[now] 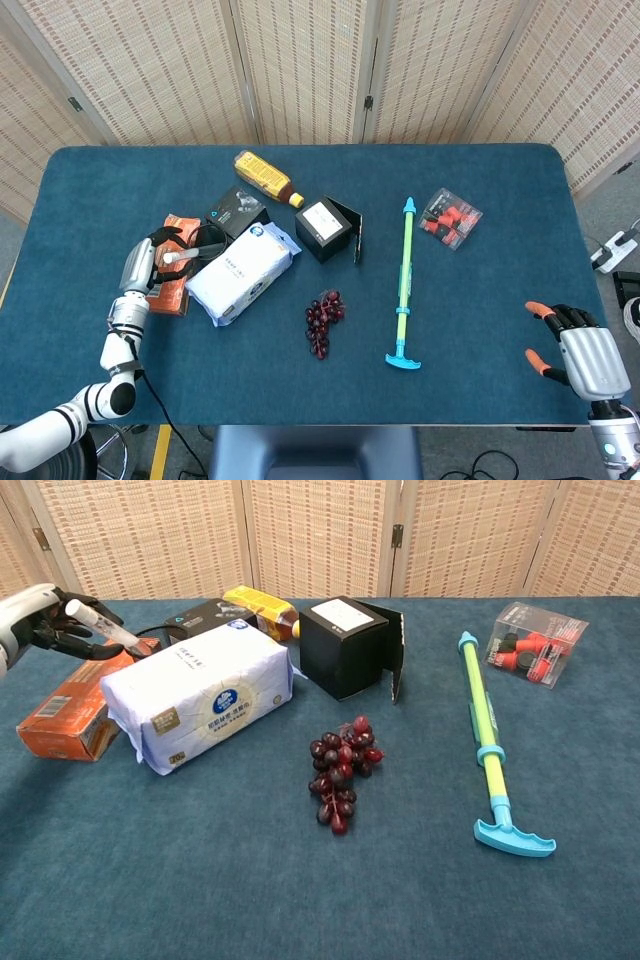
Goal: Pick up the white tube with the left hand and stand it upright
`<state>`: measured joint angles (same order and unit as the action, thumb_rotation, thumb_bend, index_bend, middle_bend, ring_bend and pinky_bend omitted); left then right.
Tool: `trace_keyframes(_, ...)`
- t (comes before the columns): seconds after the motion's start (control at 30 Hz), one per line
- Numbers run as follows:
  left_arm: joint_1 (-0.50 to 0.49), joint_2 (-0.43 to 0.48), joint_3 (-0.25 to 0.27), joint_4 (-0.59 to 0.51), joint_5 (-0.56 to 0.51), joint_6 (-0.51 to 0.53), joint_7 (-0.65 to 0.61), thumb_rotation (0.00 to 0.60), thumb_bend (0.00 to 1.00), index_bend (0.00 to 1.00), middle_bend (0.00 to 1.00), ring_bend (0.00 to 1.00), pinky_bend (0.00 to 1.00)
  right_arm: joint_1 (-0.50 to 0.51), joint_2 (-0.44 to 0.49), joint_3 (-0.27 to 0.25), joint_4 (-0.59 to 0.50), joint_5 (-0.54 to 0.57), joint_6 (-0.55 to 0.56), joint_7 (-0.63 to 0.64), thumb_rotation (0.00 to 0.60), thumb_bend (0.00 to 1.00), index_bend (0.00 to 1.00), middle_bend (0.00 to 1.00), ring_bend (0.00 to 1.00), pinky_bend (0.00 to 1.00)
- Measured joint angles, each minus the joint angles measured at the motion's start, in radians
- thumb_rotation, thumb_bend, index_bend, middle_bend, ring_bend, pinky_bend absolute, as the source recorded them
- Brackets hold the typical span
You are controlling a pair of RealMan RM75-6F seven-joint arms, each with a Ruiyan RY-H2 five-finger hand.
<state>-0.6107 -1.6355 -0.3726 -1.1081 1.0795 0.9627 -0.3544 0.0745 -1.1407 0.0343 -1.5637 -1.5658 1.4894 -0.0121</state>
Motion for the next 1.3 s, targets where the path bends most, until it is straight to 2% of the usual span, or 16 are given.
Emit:
trace_keyframes(0.5, -0.005, -0.007, -0.004, 0.001, 0.004, -0.003, -0.021, 0.6, 0.38, 0.54, 0.31, 0.24, 0.2, -0.003, 0.001, 0.001, 0.001, 0.007, 0.004, 0.003, 0.6, 0.18, 0.25, 0.36, 0.26, 0.3)
trace_keyframes(0.73, -0.01, -0.017, -0.007, 0.014, 0.002, 0.009, -0.009, 0.6, 0.4, 0.58, 0.33, 0.25, 0.2, -0.004, 0.001, 0.002, 0.004, 0.009, 0.005, 0.007, 0.6, 0.18, 0.25, 0.36, 0.26, 0.3)
trace_keyframes(0.83, -0.01, -0.02, -0.011, 0.016, 0.003, 0.018, -0.016, 0.6, 0.44, 0.62, 0.37, 0.28, 0.2, -0.005, 0.0, 0.002, 0.006, 0.009, 0.007, 0.01, 0.6, 0.18, 0.25, 0.36, 0.26, 0.3)
trace_keyframes(1.07, -0.008, -0.024, -0.028, 0.014, 0.008, 0.032, -0.066, 0.6, 0.49, 0.66, 0.41, 0.31, 0.21, -0.006, -0.001, 0.003, 0.011, 0.008, 0.011, 0.018, 0.6, 0.18, 0.26, 0.36, 0.26, 0.3)
trace_keyframes(1.3, -0.003, 0.021, -0.069, -0.059, -0.005, 0.013, -0.147, 0.6, 0.5, 0.66, 0.43, 0.32, 0.21, -0.01, -0.002, 0.002, 0.022, 0.001, 0.022, 0.034, 0.6, 0.18, 0.26, 0.36, 0.26, 0.3)
